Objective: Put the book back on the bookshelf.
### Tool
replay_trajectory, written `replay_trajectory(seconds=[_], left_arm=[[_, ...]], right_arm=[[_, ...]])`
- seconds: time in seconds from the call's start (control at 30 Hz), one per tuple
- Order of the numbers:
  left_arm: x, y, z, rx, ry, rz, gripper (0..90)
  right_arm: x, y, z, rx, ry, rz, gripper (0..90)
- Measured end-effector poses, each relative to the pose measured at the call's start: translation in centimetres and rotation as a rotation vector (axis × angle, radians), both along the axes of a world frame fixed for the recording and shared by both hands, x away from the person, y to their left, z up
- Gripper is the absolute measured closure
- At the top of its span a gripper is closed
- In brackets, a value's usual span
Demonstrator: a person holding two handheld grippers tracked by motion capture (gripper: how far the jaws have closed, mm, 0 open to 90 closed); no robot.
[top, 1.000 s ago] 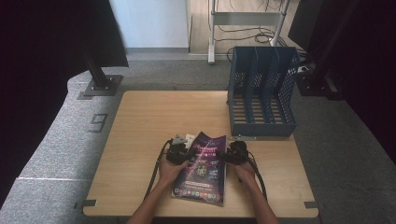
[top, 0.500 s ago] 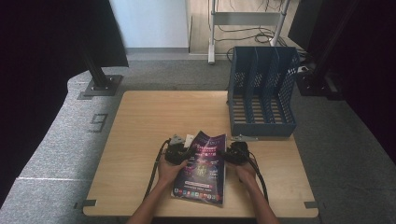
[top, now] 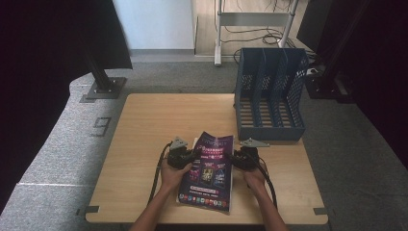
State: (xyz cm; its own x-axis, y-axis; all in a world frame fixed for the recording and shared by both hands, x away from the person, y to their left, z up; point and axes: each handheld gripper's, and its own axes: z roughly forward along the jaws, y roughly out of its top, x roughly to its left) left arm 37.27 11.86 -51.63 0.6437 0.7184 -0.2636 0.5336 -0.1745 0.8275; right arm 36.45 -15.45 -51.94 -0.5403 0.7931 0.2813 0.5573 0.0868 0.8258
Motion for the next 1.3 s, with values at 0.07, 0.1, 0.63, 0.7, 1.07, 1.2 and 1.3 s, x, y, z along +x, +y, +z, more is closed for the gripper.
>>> replay_trajectory(seconds=[0.07,0.1,0.63,0.7,1.07,1.2,1.3], left_arm=[[0.0,0.0,0.3,-0.001,-0.003,-0.004,84.9],[0.0,0.0,0.5,-0.003,-0.006,-0.005,84.9],[-0.3,0.2,2.0,-0.031,-0.047,-0.016,85.4],[-0.4,0.2,2.1,-0.036,-0.052,-0.019,85.5],[-0.6,0.4,2.7,-0.06,-0.063,-0.022,85.6],[-0.7,0.4,3.0,-0.06,-0.068,-0.027,85.6],[-0.7,0.3,3.2,-0.059,-0.07,-0.027,85.7]], right_arm=[[-0.1,0.0,0.3,0.003,-0.013,0.001,68.3],[-0.2,0.0,0.4,0.006,-0.018,0.001,68.4],[-1.1,-0.4,1.9,0.017,-0.095,0.008,69.3],[-1.2,-0.4,2.1,0.02,-0.102,0.009,69.4],[-1.7,-0.4,2.9,0.018,-0.139,0.017,69.8],[-1.8,-0.5,3.0,0.019,-0.144,0.016,69.9],[-1.8,-0.6,3.1,0.021,-0.147,0.016,70.0]])
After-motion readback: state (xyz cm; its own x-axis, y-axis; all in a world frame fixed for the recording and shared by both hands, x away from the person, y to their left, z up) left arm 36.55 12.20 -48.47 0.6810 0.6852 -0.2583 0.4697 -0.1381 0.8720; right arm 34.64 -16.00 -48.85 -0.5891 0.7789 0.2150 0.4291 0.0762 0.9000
